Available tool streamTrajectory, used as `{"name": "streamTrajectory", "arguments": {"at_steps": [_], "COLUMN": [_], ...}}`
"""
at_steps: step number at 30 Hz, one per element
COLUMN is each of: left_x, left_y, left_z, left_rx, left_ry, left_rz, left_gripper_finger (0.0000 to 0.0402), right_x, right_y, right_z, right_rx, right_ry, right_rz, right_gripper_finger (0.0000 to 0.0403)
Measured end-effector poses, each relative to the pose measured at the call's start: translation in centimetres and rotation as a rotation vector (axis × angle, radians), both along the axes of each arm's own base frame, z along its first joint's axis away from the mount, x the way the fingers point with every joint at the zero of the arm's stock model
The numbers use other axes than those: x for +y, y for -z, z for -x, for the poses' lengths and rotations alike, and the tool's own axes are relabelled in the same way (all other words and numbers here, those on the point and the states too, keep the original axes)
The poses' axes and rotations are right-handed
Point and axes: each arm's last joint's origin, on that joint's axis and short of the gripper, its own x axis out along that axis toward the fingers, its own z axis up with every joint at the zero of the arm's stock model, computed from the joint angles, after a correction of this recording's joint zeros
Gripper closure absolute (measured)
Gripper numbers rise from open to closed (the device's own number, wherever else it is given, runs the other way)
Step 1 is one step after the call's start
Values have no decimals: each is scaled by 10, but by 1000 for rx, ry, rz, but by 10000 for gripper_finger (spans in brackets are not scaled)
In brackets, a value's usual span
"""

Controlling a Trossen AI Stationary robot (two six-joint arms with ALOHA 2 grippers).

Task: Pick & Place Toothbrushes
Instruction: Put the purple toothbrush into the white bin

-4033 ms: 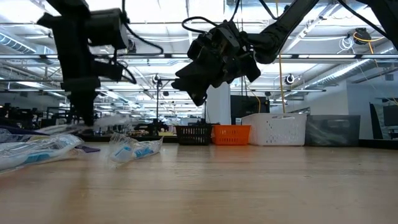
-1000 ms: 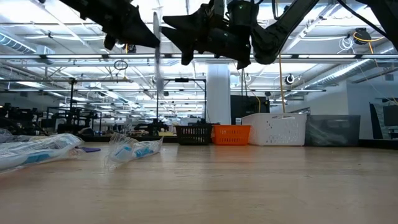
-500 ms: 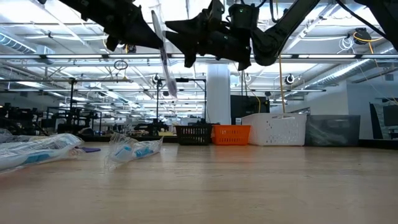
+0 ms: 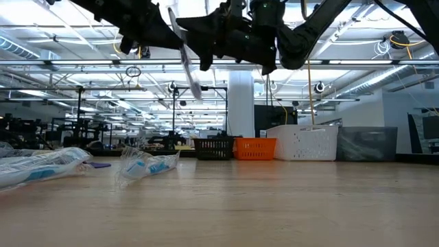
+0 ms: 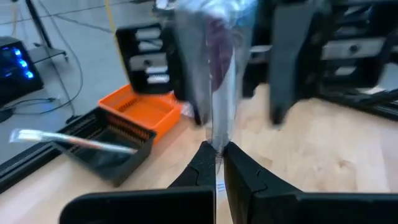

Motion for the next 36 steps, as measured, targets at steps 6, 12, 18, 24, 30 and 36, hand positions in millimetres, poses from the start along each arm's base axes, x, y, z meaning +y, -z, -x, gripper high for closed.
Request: {"name": "streamTrajectory", "arguments": {"at_steps": [6, 12, 18, 24, 30, 36], "left_x": [-1, -1, -1, -2, -8, -14], "left_y": [-1, -1, -1, -1, -1, 2], "left_z": [-1, -1, -1, -1, 1, 2], "left_rx": [-9, -13, -17, -17, -6, 23], "left_ry": [29, 32, 31, 34, 64, 87], "left_rz": [10, 18, 29, 31, 14, 10], "left_gripper_finger": [399, 399, 366, 313, 258, 238], "right_x": [0, 2, 2, 1, -10, -24], "right_y": [4, 5, 5, 6, 0, -13], "right_z": [-1, -1, -1, -1, 6, 33], "right_rx": [47, 47, 52, 61, 107, 172], "right_ry": [6, -9, -5, -2, 33, 140], "right_rz": [-14, 6, -4, -12, -19, 14], "right_gripper_finger": [307, 385, 385, 385, 385, 385]}}
